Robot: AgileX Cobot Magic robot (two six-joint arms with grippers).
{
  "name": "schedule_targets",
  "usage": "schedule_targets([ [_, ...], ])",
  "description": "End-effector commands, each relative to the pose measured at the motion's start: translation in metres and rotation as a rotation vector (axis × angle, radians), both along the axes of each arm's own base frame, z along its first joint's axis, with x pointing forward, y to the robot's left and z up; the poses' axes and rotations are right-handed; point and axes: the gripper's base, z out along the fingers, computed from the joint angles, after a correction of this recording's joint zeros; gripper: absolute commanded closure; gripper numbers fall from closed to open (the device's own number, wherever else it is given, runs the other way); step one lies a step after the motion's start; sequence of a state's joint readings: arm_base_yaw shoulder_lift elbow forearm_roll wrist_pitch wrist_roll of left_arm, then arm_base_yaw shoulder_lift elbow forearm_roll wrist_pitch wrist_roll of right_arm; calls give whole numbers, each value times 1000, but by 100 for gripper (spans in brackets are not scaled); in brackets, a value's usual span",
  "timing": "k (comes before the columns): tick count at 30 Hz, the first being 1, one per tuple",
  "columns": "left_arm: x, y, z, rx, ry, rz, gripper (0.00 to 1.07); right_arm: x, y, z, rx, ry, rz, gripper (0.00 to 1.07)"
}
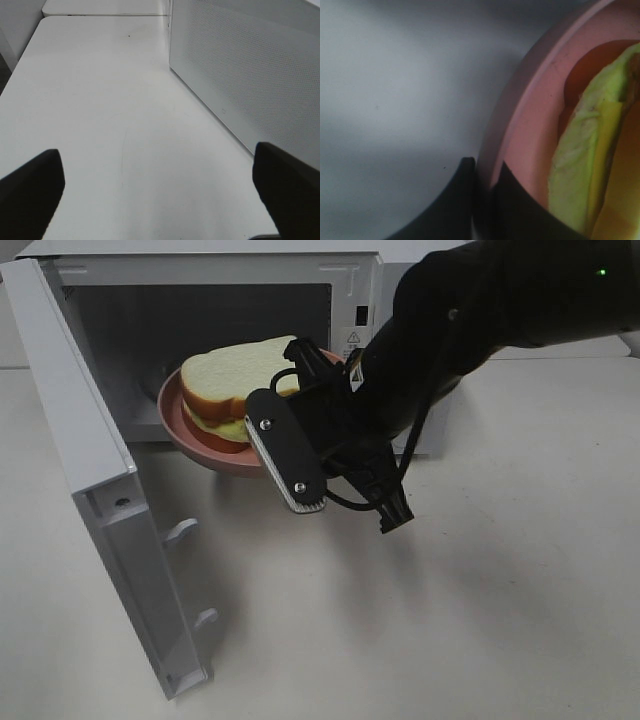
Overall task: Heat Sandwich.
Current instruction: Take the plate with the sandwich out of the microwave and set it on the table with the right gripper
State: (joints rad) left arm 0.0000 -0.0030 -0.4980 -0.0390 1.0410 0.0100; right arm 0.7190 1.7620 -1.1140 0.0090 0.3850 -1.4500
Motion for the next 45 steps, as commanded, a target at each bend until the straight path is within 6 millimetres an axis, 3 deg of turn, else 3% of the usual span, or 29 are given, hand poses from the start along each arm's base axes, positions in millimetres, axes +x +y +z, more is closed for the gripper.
schedule_targets([
  [1,-3,0,-1,-2,-23,-4,10,-7,-4,12,40,-42,4,107],
  [33,-3,0,-1,-2,-23,-4,10,-81,-70,32,72,-38,-39,107],
  [45,-3,0,-1,-2,-23,-4,10,-96,-83,43,67,2,-90,107],
])
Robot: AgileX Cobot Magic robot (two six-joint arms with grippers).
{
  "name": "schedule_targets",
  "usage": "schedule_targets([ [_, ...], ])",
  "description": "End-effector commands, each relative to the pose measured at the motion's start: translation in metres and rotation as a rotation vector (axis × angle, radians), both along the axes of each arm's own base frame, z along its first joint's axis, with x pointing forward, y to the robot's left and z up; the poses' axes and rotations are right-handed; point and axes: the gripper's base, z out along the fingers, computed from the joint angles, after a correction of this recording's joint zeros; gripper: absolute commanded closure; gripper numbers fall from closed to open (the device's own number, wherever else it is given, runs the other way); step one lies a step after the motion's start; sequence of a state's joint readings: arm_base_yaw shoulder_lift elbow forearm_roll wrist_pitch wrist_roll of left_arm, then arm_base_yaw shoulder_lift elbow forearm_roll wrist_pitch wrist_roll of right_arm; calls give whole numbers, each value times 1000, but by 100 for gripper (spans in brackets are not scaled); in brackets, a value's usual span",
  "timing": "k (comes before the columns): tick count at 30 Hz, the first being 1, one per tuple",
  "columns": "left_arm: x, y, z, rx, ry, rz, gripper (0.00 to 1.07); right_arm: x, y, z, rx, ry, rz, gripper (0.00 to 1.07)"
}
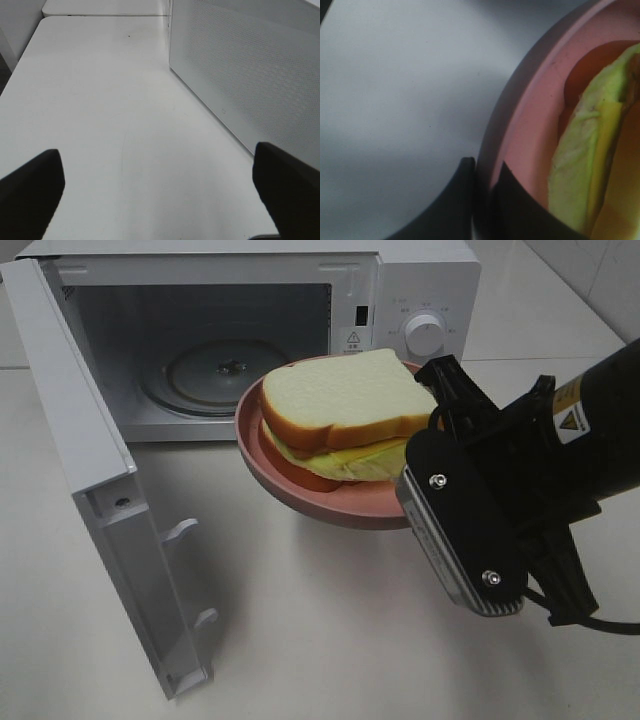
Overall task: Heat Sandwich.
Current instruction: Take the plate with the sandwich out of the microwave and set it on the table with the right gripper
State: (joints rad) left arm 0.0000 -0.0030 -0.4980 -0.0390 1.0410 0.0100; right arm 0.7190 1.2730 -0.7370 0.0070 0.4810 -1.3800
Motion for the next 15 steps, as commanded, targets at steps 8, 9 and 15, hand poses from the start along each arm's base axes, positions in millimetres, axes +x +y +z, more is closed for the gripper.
schedule_targets([
  [8,-3,0,-1,-2,-23,-4,10,3,-6,6,29,-18,-161,107],
  [9,-3,0,-1,-2,-23,-4,10,4,-8,6,30,-23,-204,107],
  [15,-3,0,-1,-2,-23,-4,10,7,-12,6,23,-32,-297,107],
])
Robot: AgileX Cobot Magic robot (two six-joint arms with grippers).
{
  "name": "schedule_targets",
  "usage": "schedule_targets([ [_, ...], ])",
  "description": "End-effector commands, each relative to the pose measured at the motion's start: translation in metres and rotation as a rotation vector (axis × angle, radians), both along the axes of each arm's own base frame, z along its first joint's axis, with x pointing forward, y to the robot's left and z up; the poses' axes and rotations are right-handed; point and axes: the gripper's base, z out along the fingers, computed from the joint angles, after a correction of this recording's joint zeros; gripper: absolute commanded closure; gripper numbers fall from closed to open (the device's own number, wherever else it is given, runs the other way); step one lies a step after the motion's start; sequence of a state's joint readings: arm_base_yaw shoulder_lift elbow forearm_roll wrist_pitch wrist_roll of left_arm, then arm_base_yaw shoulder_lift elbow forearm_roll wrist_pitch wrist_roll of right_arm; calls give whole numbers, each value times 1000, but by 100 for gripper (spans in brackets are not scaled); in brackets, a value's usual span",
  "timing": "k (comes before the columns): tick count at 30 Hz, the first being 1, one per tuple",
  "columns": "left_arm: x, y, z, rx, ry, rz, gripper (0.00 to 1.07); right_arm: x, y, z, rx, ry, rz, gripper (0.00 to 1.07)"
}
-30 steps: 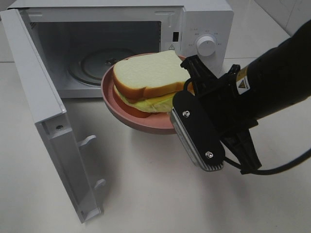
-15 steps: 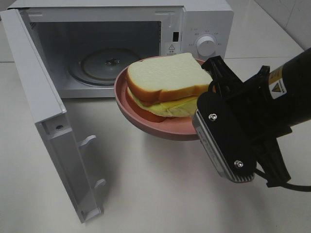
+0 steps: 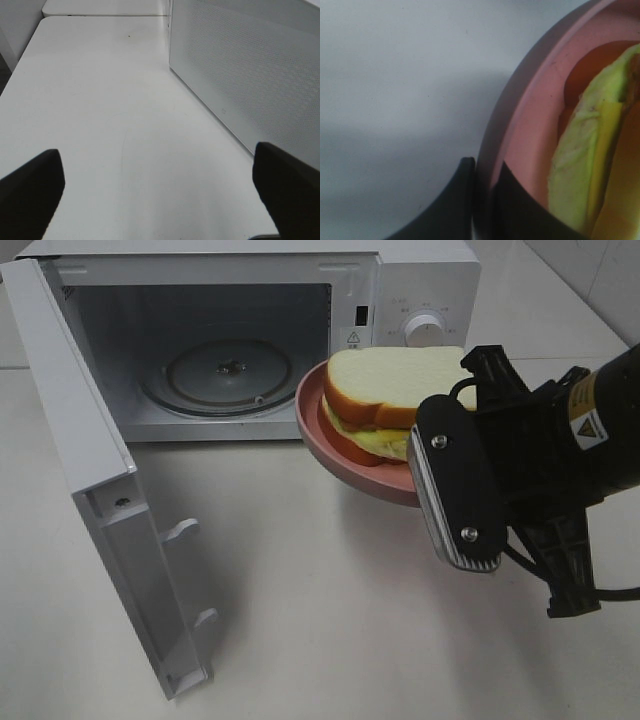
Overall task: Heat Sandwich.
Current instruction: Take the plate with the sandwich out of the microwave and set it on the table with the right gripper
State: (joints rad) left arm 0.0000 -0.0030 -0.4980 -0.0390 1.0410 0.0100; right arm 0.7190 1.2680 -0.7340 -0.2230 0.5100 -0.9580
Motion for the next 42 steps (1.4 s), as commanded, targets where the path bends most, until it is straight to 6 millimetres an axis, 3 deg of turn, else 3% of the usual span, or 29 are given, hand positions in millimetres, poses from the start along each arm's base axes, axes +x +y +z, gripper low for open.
schedule_targets([
  [1,-3,0,-1,-2,-23,-4,10,1,-2,6,10,-37,-41,107],
  [23,-3,0,-1,-2,-23,-4,10,2,-19,4,-25,-7,-353,107],
  [42,-3,0,-1,-2,-23,-4,10,0,-32,3,23,20,-733,107],
])
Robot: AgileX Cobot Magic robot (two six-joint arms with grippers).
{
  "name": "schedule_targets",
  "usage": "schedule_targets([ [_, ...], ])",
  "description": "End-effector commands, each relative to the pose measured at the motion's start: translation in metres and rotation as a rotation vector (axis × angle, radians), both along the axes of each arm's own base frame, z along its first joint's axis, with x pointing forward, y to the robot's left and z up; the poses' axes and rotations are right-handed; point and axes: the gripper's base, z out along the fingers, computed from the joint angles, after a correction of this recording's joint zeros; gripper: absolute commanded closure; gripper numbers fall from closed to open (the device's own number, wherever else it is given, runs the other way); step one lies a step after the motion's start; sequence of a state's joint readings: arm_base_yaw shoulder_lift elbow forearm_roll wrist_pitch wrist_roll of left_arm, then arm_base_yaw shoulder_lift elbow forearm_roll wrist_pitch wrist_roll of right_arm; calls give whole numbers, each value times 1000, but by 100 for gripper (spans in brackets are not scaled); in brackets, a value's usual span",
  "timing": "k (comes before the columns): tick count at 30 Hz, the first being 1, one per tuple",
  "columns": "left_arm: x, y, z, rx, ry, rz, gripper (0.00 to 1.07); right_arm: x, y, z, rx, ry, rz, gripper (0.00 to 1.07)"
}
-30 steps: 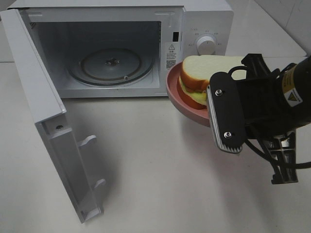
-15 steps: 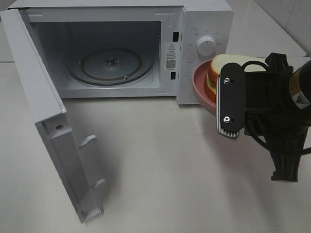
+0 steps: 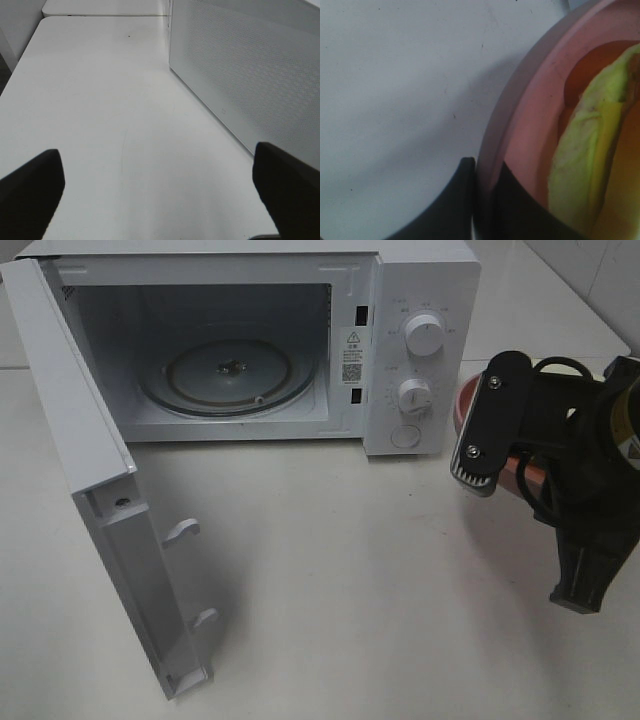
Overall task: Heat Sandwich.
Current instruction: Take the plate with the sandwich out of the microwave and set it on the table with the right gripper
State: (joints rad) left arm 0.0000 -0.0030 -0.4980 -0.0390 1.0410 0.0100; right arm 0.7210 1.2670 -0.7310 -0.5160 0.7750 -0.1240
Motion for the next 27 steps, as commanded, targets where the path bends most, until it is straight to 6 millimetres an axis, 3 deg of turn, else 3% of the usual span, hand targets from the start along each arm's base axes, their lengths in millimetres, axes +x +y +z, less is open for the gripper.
schedule_targets([
  [1,-3,0,-1,-2,-23,-4,10,0,-3,6,9,-27,-64,107],
  [16,-3,0,-1,-2,-23,-4,10,-6,-19,6,37,-61,-508,107],
  [27,-3,0,-1,-2,-23,-4,10,-12,-29,7,-4,-72,-700,107],
])
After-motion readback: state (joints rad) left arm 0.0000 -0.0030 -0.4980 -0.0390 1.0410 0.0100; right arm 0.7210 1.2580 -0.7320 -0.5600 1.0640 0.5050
